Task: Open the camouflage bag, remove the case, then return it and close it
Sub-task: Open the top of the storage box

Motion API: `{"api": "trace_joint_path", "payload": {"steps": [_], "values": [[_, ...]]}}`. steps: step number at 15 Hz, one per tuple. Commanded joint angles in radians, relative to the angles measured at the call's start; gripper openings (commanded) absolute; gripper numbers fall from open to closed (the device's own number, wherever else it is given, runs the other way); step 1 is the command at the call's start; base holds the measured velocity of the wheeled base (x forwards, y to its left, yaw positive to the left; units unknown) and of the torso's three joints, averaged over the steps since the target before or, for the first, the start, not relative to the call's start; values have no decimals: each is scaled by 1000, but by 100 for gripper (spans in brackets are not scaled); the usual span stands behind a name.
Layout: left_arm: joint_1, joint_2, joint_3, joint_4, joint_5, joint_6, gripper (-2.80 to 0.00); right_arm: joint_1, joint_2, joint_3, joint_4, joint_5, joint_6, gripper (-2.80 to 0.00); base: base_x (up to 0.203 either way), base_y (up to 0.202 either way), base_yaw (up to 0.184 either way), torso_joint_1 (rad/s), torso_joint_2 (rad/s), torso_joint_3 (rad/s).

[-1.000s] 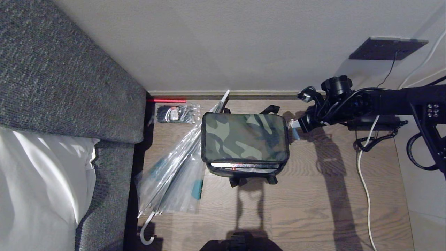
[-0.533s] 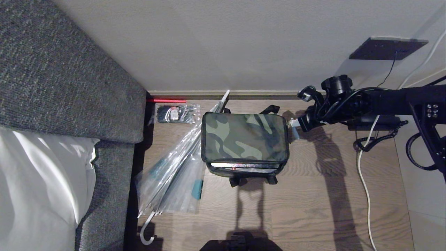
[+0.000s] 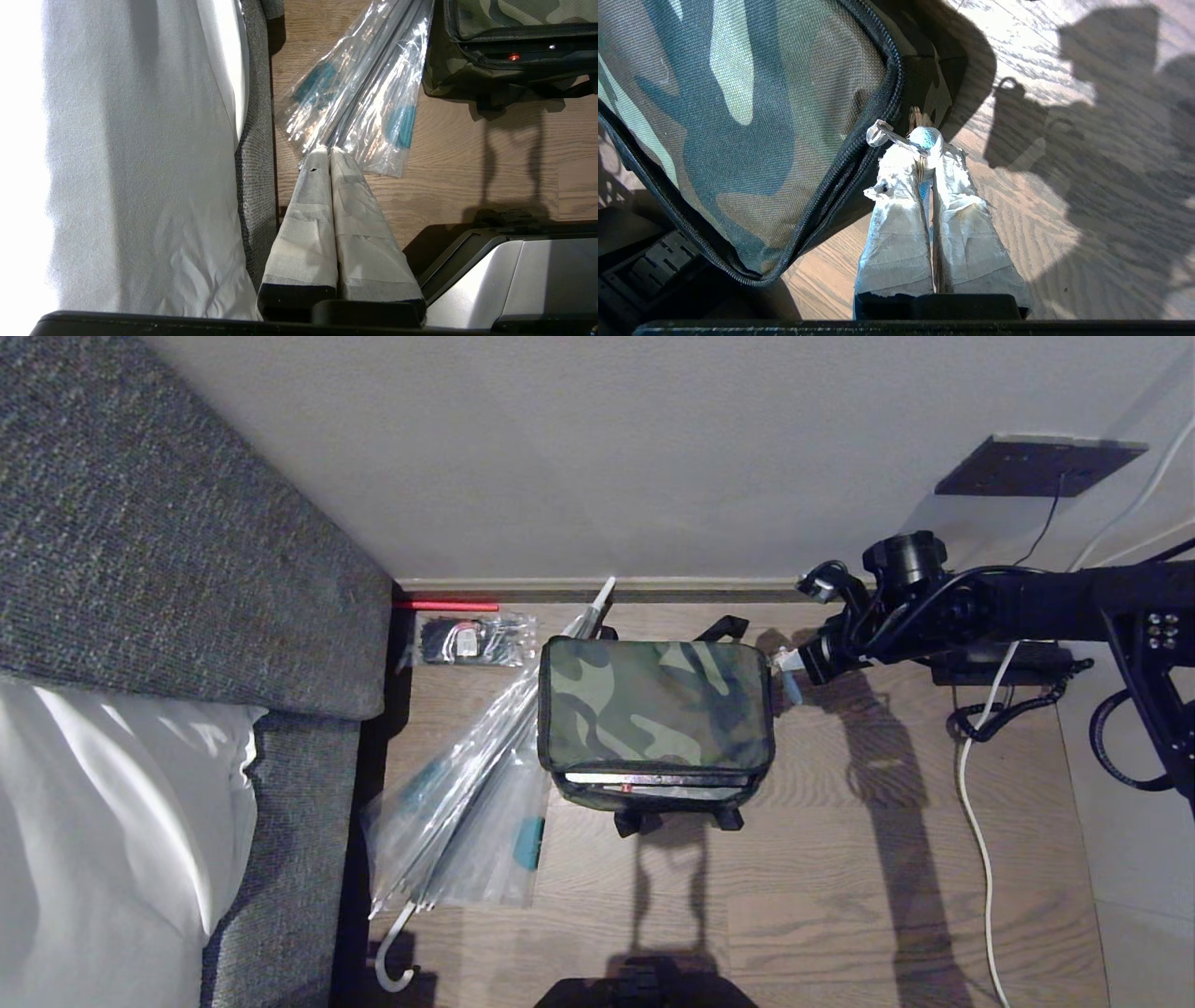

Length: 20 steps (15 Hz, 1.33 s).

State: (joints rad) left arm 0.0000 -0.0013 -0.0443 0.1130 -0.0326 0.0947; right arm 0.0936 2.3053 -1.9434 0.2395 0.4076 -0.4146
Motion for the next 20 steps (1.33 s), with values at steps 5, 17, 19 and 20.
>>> {"api": "trace_joint_path", "payload": {"steps": [5,17,19,20], "values": [[0,1,0,1,-1,0,-280,3,-3,-5,-61,5,-4,-280,0,0,0,0,0,0],[0,1,0,1,-1,0,-280,0,-4,20,47,-1,-12,-280,0,0,0,0,0,0],[0,1,0,1,-1,0,-280,-2,-4,17,76,2,-23,0,0,0,0,0,0,0],[0,1,0,1,-1,0,-280,0,-1,12,77,3,-20,0,0,0,0,0,0,0]]}}
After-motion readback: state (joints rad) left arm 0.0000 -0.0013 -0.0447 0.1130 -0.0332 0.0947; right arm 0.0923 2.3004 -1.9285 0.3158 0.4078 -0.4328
